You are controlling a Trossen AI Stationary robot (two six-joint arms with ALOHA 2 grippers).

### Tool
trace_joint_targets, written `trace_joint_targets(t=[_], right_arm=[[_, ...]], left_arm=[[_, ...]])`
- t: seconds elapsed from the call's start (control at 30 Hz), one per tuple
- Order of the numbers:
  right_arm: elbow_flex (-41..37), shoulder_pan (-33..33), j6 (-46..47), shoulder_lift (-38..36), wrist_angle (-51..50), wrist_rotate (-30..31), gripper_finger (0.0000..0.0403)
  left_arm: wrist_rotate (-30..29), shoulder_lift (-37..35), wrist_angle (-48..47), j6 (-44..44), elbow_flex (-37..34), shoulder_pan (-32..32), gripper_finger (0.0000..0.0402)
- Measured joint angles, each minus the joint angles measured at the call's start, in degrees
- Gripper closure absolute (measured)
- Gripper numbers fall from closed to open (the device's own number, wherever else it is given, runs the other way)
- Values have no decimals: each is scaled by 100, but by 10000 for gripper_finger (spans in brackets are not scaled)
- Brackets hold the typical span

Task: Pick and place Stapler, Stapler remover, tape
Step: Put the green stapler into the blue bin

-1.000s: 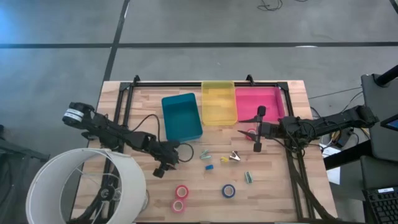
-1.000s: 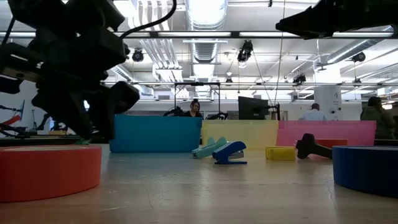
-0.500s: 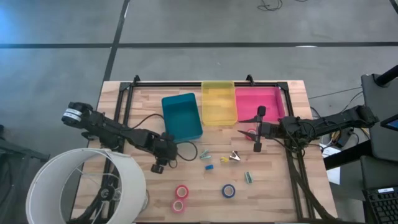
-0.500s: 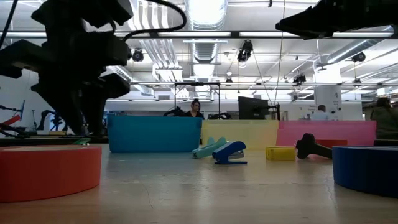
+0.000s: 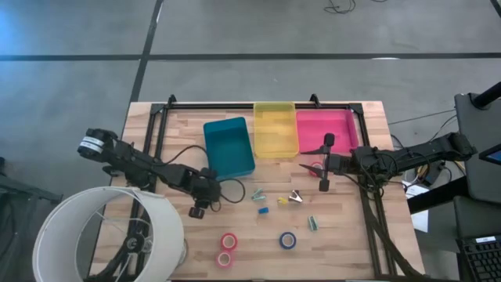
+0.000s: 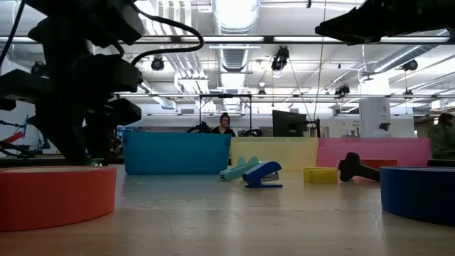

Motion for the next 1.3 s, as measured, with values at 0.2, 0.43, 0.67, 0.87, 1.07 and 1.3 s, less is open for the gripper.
trace_joint_targets(t=[0.2,0.43,0.67,0.87,1.07,1.3], right_arm=[[0,0,-28,0,0,-2,229],[0,0,-26,0,0,0,229],[0,0,-46,0,0,0,229],[0,0,-43,0,2,0,229],[0,0,-37,1,2,-2,229],[0,0,-129,2,4,0,229]], left_arm=[[-13,2,1,83,-41,-4,322],[-147,-26,-10,44,203,2,346],[-470,-52,-19,504,1085,12,338],[-1641,-57,-410,1295,1744,323,330],[-2060,-49,-411,1539,1859,1168,326],[-1491,299,-352,1379,1845,2511,324]])
